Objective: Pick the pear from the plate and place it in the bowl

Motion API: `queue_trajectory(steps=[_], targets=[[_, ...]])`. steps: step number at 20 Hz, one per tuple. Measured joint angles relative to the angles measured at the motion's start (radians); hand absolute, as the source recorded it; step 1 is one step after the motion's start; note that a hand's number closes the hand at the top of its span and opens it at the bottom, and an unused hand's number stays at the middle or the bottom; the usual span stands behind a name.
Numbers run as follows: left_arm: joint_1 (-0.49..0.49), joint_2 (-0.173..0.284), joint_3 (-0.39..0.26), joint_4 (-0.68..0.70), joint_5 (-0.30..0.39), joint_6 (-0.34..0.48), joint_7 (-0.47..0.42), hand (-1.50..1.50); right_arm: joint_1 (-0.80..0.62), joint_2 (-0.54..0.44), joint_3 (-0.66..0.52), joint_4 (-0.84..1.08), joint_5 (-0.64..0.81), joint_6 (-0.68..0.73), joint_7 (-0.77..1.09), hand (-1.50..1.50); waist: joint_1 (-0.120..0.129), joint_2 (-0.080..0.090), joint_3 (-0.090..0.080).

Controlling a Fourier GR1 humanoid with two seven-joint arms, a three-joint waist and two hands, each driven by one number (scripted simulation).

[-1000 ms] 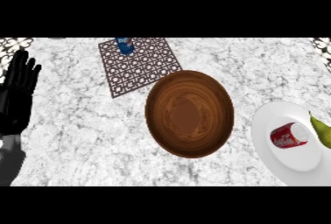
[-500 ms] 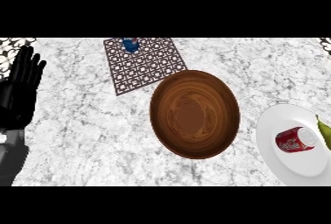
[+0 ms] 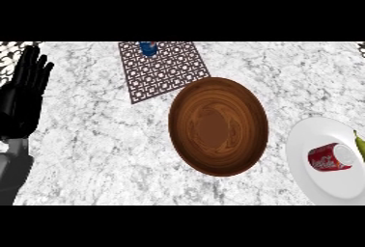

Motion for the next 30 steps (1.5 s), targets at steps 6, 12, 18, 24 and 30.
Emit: queue_trajectory(steps=[6, 12, 18, 24, 30], targets=[[-0.011, -0.013, 0.001, 0.017, -0.012, -0.006, -0.010, 0.00, -0.035, 0.048, 0.097, 0.104, 0.100, -0.080, -0.066, -1.50, 0.006, 0.001, 0.000], [-0.014, -0.027, -0.001, 0.011, -0.024, -0.002, -0.001, 0.00, -0.108, 0.131, 0.181, 0.235, 0.186, -0.110, -0.107, -1.50, 0.008, 0.000, 0.000], [-0.003, -0.034, 0.012, 0.029, -0.034, -0.013, -0.021, 0.00, -0.202, 0.252, 0.255, 0.405, 0.286, -0.152, -0.138, -1.50, 0.001, -0.003, 0.000], [0.008, -0.042, 0.019, 0.027, -0.043, -0.015, -0.019, 0.00, -0.294, 0.351, 0.305, 0.570, 0.352, -0.191, -0.185, -1.50, -0.010, -0.005, 0.000], [0.009, -0.051, 0.027, 0.021, -0.053, -0.012, -0.015, 0.00, -0.349, 0.425, 0.340, 0.698, 0.383, -0.237, -0.238, -1.50, -0.020, -0.008, 0.000]])
